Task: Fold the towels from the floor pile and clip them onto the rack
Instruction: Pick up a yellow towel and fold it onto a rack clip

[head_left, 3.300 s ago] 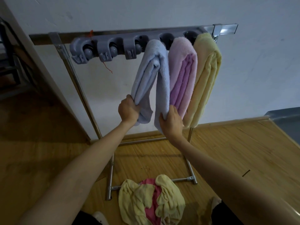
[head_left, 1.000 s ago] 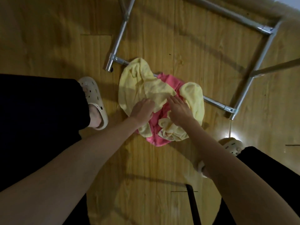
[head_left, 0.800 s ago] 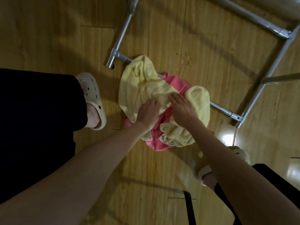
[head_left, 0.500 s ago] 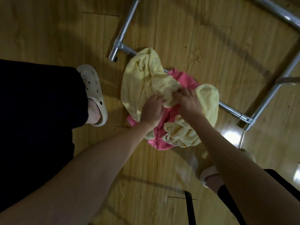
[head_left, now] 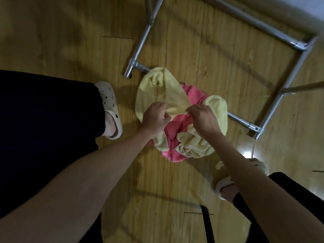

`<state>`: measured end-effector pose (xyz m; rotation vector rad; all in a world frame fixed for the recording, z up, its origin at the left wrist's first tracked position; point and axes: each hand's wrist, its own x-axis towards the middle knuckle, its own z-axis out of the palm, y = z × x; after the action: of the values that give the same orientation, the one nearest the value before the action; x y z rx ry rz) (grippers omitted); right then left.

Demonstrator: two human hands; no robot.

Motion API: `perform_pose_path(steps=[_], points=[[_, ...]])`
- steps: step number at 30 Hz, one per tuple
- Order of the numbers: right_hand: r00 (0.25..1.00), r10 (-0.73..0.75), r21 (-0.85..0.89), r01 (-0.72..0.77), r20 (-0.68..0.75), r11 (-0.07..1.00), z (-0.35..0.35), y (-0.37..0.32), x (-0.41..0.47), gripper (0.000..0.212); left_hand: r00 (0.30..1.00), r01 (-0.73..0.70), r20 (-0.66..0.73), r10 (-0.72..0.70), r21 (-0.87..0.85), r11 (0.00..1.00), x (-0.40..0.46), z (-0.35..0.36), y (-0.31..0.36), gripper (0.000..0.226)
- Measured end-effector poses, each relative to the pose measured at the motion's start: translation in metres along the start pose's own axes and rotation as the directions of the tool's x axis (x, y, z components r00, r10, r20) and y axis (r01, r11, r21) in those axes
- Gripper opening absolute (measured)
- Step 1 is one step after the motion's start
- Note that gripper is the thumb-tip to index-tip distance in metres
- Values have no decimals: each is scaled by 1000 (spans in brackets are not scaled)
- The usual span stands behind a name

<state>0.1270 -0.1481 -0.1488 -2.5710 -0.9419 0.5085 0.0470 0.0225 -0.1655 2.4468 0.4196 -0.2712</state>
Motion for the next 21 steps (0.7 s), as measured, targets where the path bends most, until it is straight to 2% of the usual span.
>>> perform_pose_path(steps=[4,7,11,16,21], points=[[996,-18,69,25,-91,997,-37,-29,-24,15,983,-180,57,177,38,983,-9,-39,11,18],[980,17,143,11,-196,990,-70,-55,-44,18,969,-245,23,245,24,969,-19,-77,24,12],[939,10,167,50,-344,985,-117,-92,-70,15,968,-245,16,249,-132,961,-46,-132,56,10],[874,-24,116,92,-486,989,-171,-131,-99,22,990,-42,101,98,-451,891,-89,-188,99,19],[784,27,121,62,-620,991,-215,-159,-123,19,963,-67,181,199,-555,829,-128,-229,135,39]])
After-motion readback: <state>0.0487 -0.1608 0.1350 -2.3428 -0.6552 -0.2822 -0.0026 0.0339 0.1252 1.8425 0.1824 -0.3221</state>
